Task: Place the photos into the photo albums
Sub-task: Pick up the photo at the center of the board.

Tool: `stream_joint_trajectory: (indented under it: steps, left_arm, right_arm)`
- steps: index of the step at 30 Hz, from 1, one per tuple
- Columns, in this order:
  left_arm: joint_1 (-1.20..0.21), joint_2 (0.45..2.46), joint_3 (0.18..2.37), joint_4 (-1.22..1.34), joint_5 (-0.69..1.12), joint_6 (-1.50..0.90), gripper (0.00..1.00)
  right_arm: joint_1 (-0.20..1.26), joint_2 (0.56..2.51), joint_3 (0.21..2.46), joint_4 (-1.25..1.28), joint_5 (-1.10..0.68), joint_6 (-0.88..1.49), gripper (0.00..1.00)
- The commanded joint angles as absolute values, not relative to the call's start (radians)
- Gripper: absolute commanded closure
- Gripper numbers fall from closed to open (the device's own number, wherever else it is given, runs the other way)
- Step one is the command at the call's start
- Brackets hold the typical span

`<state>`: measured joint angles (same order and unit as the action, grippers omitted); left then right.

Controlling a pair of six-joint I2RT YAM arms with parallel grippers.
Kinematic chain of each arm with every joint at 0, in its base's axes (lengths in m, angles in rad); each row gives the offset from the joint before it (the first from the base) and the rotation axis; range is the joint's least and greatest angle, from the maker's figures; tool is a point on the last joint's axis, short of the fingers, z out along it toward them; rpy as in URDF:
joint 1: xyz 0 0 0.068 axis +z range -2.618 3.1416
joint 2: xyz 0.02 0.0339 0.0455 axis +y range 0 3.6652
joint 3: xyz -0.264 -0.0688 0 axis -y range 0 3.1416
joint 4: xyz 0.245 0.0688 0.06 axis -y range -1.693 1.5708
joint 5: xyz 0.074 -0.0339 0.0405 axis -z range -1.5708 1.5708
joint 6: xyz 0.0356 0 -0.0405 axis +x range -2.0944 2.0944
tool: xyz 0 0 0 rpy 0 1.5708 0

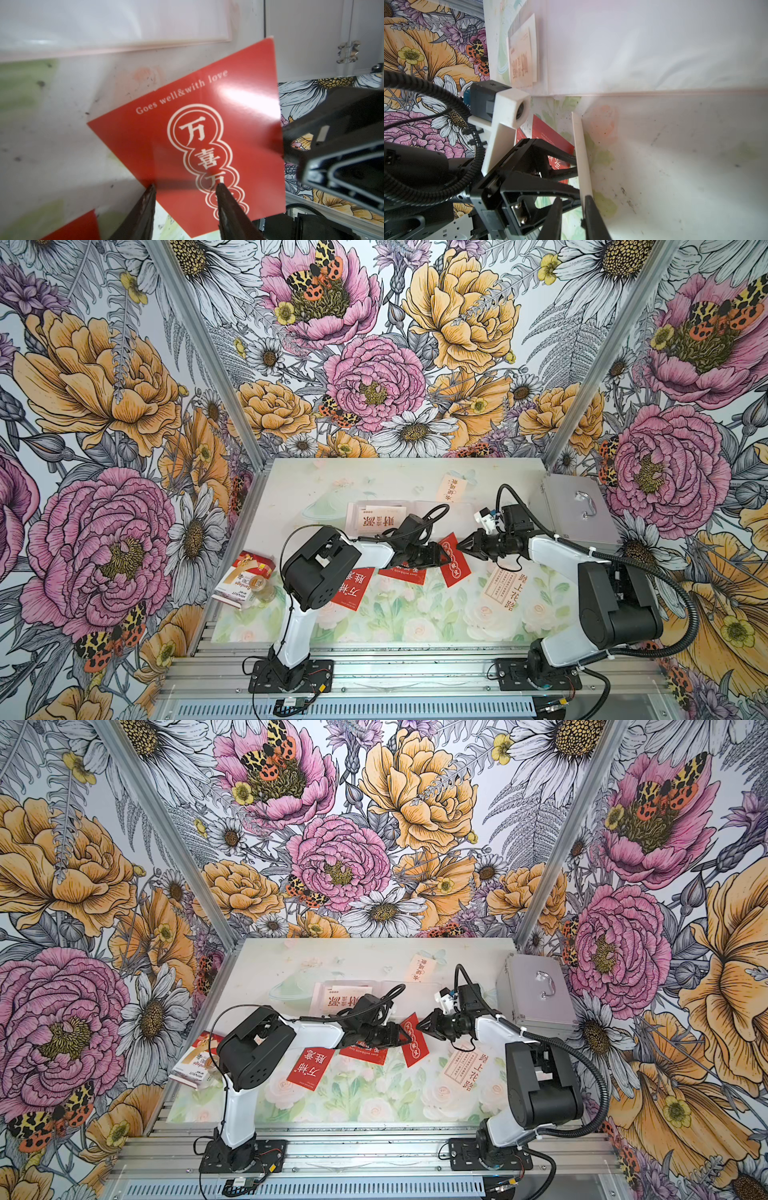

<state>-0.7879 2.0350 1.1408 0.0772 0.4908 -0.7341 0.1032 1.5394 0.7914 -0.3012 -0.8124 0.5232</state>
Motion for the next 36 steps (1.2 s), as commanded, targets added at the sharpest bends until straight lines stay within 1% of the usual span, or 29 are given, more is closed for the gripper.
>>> stream_joint_trajectory:
  steps: [1, 9, 11, 15, 21, 29, 36]
  left_arm:
    - [-0.795, 2.063, 1.151, 0.066, 0.494, -0.727, 0.51]
    - [-0.798, 2.058, 1.152, 0.066, 0.494, -0.729, 0.51]
    - [-0.797, 2.053, 1.152, 0.066, 0.494, -0.728, 0.51]
    - [-0.79, 2.027, 1.143, 0.067, 0.49, -0.723, 0.51]
    - [-0.778, 1.996, 1.142, 0.067, 0.496, -0.71, 0.51]
    - [-0.747, 1.915, 1.108, 0.066, 0.494, -0.694, 0.51]
    - [-0.688, 1.83, 1.049, 0.066, 0.5, -0.67, 0.51]
  right_arm:
    - [0.103, 1.525, 0.78, -0.294, -0.848, 0.525, 0.78]
    - [0.104, 1.532, 0.776, -0.295, -0.814, 0.525, 0.79]
    - [0.104, 1.532, 0.776, -0.295, -0.797, 0.525, 0.82]
    - [0.104, 1.533, 0.778, -0.296, -0.773, 0.526, 0.92]
    - [0.103, 1.532, 0.786, -0.296, -0.77, 0.525, 1.0]
    - [0.102, 1.517, 0.801, -0.297, -0.787, 0.534, 1.0]
    - [0.098, 1.488, 0.799, -0.296, -0.806, 0.539, 1.0]
